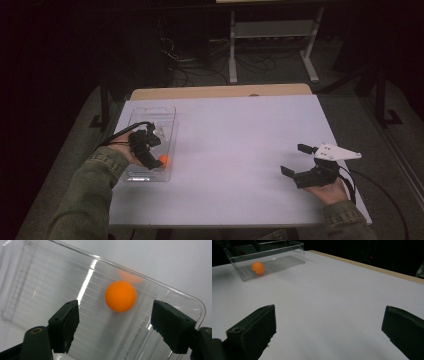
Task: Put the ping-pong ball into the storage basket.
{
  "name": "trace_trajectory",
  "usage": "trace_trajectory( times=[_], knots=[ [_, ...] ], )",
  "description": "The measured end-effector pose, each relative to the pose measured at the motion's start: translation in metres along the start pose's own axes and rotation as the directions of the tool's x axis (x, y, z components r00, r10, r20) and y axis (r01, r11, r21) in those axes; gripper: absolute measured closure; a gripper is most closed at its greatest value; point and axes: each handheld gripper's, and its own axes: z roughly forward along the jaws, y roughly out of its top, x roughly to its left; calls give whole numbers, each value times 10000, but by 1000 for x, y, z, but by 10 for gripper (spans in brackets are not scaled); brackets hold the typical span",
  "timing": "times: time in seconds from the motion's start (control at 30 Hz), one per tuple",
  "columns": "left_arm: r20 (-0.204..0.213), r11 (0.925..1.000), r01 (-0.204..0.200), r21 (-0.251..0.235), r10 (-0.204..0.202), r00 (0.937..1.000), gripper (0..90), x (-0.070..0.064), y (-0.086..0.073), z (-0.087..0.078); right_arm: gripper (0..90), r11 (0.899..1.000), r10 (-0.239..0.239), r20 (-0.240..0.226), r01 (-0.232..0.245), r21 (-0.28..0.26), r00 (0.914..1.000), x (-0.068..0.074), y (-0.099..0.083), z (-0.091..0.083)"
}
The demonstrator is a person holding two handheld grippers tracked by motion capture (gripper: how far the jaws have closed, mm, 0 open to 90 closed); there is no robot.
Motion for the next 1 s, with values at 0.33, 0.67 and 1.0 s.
trace_trajectory(
  times=[0.33,0.67,1.0],
  knots=[
    [-544,9990,312,-305,-328,9980,7,-1,0,-6,0,10000,-13,-3,13,-9,10000,0,0,0],
    [-378,9905,614,-1233,-666,9971,0,-3,-4,-15,0,10000,-19,2,19,-20,10000,0,0,-1],
    [-235,9779,732,-1961,-793,9966,0,-8,-14,-22,0,10000,-27,2,27,5,10000,0,0,0]
  ],
)
